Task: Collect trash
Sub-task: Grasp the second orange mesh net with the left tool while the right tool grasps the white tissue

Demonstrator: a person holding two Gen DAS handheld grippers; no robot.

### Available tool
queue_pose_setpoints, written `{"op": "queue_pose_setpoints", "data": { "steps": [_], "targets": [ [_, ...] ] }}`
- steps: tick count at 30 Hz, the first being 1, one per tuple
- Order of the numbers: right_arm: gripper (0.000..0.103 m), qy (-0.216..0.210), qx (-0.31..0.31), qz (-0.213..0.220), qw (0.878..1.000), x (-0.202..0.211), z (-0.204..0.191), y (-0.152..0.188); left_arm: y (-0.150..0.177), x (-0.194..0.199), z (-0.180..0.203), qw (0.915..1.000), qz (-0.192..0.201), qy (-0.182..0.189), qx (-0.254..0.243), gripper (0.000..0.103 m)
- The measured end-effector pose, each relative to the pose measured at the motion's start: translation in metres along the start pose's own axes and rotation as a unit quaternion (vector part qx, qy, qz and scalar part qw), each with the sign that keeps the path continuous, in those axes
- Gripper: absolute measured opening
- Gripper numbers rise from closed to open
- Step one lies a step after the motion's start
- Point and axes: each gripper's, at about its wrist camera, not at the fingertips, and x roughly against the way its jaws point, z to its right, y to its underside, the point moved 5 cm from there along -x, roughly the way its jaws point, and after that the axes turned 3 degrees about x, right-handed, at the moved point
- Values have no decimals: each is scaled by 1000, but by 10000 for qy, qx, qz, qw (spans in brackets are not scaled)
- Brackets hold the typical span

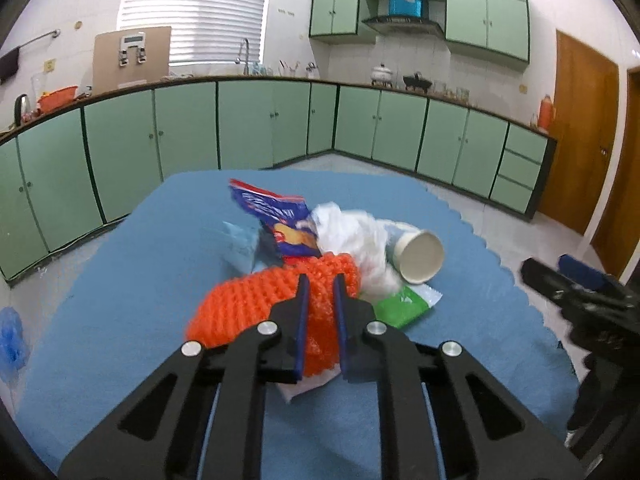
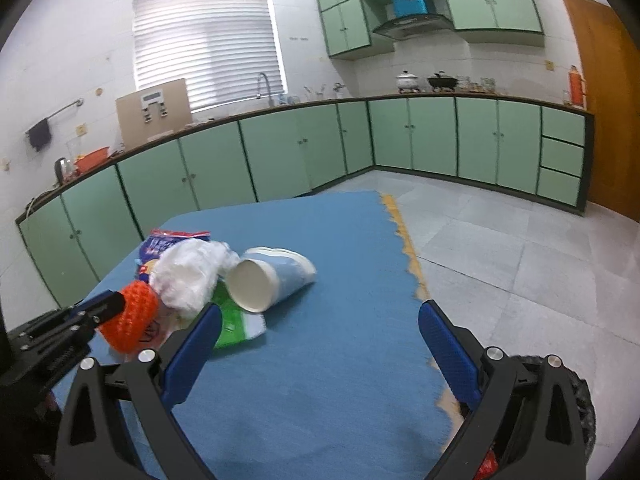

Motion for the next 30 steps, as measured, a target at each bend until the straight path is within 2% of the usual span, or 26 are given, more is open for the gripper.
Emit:
{"op": "queue_pose_setpoints", "data": {
  "steps": [6,9,23,30],
  "targets": [
    [95,-343,123,107,9993,-10,-29,-13,-5,34,-20,9996,204,-89,172,10],
    [94,-505,164,121,9985,-15,-44,-17,-8,44,-30,9988,357,-281,156,10],
    [90,-786,344,-57,9963,-49,-97,-13,-7,5,-76,9970,156,-643,400,10],
    [86,-883,526,-427,9938,-73,-119,-1,2,-7,-93,9966,-96,-640,512,12]
  ]
}}
